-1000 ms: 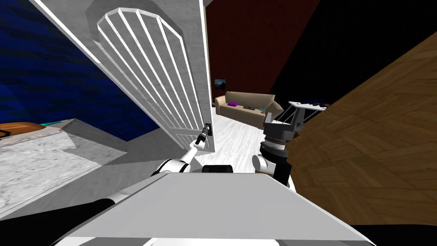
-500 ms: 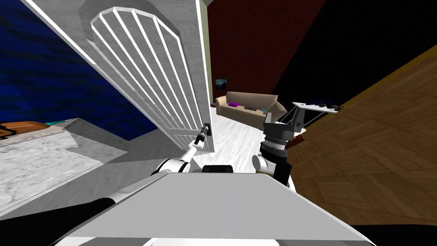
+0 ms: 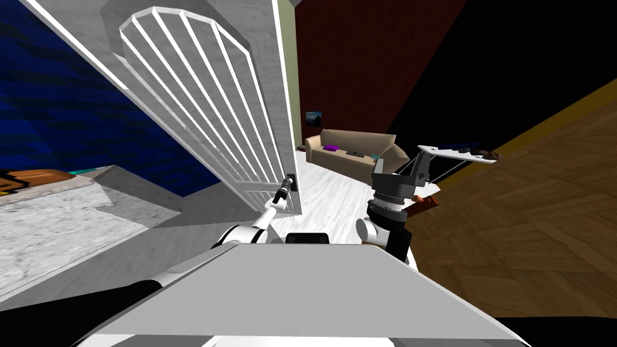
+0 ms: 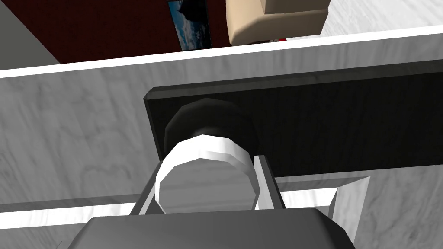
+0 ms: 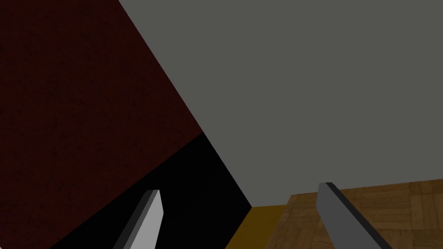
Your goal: Push the door open
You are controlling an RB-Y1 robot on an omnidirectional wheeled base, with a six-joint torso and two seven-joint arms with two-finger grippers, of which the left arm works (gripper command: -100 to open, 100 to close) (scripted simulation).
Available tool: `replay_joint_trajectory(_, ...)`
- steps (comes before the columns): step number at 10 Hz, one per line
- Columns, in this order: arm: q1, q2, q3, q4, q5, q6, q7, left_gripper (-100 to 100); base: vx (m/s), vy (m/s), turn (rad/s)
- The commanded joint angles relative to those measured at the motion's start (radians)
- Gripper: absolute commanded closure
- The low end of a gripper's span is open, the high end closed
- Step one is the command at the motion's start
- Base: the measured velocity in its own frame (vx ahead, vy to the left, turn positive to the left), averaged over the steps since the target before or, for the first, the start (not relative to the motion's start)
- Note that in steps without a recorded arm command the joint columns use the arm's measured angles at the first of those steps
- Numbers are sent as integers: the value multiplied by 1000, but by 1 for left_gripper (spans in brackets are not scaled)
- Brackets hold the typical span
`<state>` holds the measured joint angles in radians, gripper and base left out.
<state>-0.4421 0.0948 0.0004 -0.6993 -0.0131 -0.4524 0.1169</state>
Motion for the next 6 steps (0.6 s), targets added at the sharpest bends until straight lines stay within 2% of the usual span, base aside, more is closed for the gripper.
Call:
replay_joint_trajectory(1,-12,14,32,26,10,-13,-9,100,77,-74,95)
replay_joint_trajectory(6,-11,25,81,29,26,-11,-28,100,139,-147,82)
